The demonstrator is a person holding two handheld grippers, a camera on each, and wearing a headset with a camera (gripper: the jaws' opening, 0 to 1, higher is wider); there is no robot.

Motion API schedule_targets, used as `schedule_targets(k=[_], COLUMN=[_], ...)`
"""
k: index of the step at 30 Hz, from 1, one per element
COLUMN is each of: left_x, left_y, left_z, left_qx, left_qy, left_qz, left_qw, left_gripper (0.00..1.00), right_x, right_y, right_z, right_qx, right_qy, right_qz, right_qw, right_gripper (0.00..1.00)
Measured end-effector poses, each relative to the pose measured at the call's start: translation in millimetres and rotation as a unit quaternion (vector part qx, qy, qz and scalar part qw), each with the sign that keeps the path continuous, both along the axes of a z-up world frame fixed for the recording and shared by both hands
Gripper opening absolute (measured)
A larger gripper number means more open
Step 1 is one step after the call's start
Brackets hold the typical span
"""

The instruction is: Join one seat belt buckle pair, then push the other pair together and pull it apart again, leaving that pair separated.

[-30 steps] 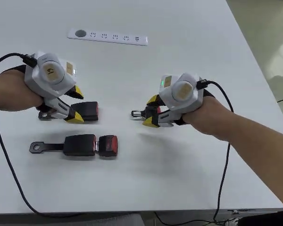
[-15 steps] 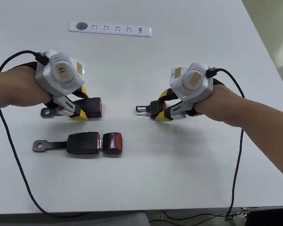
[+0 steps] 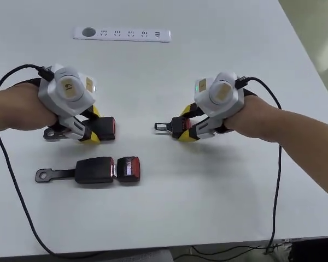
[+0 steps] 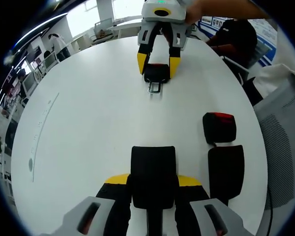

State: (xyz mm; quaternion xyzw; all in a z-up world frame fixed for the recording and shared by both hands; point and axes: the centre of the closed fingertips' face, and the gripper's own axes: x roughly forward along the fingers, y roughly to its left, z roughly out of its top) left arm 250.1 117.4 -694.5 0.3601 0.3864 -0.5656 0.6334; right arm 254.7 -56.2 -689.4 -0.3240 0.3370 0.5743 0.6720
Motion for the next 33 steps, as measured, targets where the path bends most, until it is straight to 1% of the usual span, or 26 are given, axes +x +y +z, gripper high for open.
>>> schedule_targets(k=[3,5,7,12,13,17,20,23,25,33], left_x=[1.0,0.4,1.5,-0.3,-0.5,-1.0,0.6,-0.4,-0.8,-1.9], left_y=[0.9,0.5,1.6,0.6,0.5,0.1,1.5,1.3,1.0,-0.3], left_z=[-0.7,-0.2,-1.1,0.3,0.4,0.5,-1.1,-0.2,0.0,1.5], left_qx=[-0.002,-0.001,0.000,-0.002,-0.002,-0.003,-0.004,-0.005,-0.004,-0.004], left_qy=[0.002,0.002,0.003,0.002,0.001,0.001,0.004,0.005,0.005,0.008], left_qz=[0.001,0.001,0.001,0.001,0.000,-0.005,-0.005,-0.004,-0.004,-0.002], left_qw=[1.0000,1.0000,1.0000,1.0000,1.0000,1.0000,1.0000,1.0000,1.0000,1.0000], left_gripper=[0.34,0.34,0.34,0.34,0.34,0.34,0.34,0.34,0.34,0.34], right_x=[0.5,-0.7,-5.7,-5.2,-7.8,-9.0,-8.2,-7.8,-4.2,-6.9], right_y=[0.6,4.5,12.7,28.9,35.2,48.9,62.5,73.5,77.8,94.0], right_z=[0.4,0.4,-0.8,-1.6,-1.0,-0.9,-1.3,-1.2,-0.9,0.9], right_qx=[-0.001,0.005,0.003,0.011,0.013,0.019,0.022,0.026,0.028,0.023], right_qy=[-0.001,0.004,0.000,0.000,0.000,-0.002,-0.007,-0.010,-0.010,-0.015], right_qz=[-0.007,-0.007,0.000,0.002,0.002,0.005,0.005,0.006,0.006,0.018], right_qw=[1.0000,1.0000,1.0000,0.9999,0.9999,0.9998,0.9997,0.9996,0.9995,0.9995], right_gripper=[0.32,0.32,0.32,0.32,0.32,0.32,0.32,0.32,0.32,0.32])
